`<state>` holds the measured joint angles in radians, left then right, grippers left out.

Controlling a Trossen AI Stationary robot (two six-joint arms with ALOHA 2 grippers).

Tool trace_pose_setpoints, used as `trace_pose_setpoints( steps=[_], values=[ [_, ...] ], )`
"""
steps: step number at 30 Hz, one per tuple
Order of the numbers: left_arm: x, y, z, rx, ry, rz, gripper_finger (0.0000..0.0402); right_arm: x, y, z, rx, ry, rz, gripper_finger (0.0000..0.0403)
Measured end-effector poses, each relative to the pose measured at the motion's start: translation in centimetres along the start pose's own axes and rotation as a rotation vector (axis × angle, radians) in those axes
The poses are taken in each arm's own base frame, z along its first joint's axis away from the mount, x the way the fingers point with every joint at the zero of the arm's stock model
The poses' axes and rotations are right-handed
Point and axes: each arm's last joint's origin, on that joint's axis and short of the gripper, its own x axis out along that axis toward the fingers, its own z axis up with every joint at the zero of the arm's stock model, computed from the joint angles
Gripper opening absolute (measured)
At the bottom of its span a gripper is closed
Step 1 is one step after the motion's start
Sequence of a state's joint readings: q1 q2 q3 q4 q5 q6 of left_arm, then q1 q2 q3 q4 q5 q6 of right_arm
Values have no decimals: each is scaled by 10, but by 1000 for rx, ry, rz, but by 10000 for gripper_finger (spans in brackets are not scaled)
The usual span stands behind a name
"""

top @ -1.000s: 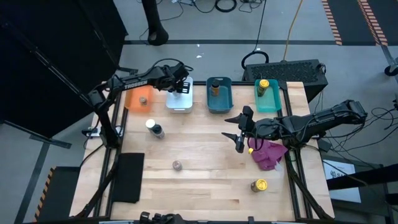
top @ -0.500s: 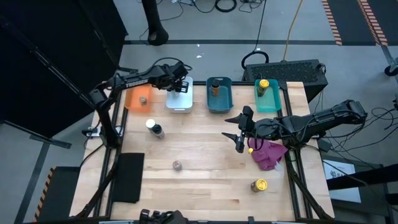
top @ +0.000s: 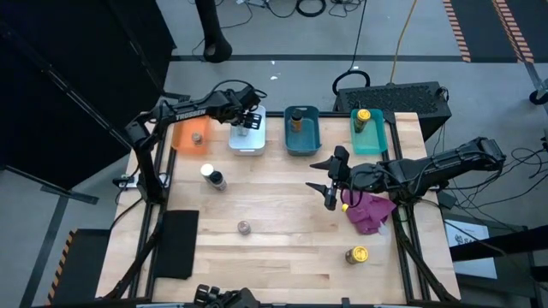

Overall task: Sort spices by type
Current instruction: Put the white seasoning bottle into the white bin

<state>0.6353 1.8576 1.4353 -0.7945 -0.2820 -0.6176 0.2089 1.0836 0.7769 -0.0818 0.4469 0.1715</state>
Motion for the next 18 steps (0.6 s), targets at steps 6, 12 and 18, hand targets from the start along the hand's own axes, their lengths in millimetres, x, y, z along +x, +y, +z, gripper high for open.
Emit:
trace_pose_setpoints(
  steps=[6, 12, 18],
  values=[
    [-13, -2, 9, 57, -5, -22, 260, 0, 0, 0, 0, 0, -1, 256],
    [-46, 0, 24, 133, 14, -10, 261, 0, 0, 0, -1, 2, -2, 256],
    [-59, -13, -1, 437, 212, -133, 232, 0, 0, -2, 16, 21, -7, 256]
  ],
)
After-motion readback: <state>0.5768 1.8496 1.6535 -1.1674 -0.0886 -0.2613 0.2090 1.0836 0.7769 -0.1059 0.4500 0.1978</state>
